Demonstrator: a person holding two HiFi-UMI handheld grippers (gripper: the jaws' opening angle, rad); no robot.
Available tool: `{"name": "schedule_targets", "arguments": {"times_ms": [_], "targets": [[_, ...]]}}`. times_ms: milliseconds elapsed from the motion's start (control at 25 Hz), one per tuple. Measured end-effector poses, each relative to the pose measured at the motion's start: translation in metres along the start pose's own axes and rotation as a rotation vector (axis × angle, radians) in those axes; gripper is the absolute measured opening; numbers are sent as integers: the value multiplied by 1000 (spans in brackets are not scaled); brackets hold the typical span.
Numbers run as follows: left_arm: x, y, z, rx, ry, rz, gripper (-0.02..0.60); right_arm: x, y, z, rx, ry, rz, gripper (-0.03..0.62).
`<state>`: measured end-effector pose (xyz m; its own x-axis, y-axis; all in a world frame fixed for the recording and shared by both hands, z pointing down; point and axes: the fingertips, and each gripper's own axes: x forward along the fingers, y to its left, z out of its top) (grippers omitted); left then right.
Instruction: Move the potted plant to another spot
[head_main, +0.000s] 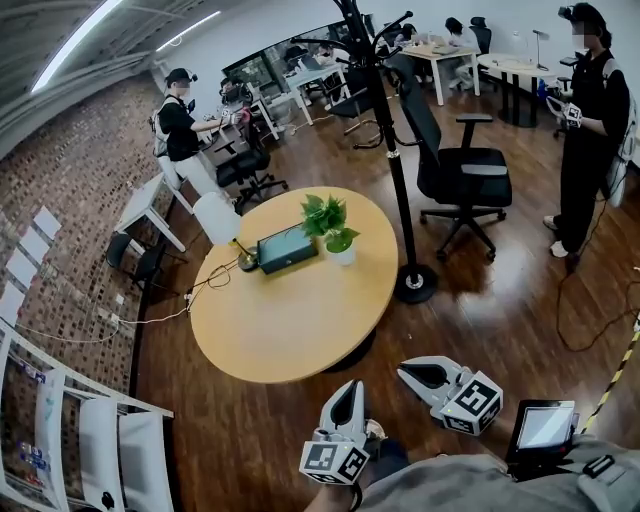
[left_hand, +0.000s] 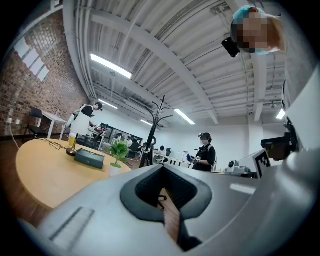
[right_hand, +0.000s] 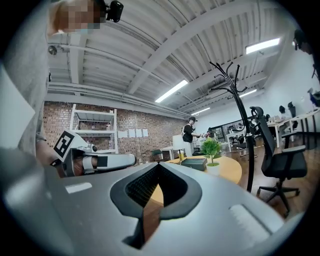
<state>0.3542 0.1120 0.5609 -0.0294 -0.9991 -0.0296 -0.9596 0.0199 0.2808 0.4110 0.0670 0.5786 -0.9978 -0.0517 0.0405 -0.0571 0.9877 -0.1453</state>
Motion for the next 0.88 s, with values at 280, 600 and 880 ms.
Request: {"name": "schedule_targets", "arguments": {"times_ms": [280,600,880], "targets": [[39,92,14,-29,-11,-45,0,89,-30,1,-9,3,-48,0],[64,154,56,-45,-13,-86,0,161,-44,29,-18,7,-94,0],[82,219,68,-58,-7,-117,0,223,-57,25,-32,14,-140,0]]}}
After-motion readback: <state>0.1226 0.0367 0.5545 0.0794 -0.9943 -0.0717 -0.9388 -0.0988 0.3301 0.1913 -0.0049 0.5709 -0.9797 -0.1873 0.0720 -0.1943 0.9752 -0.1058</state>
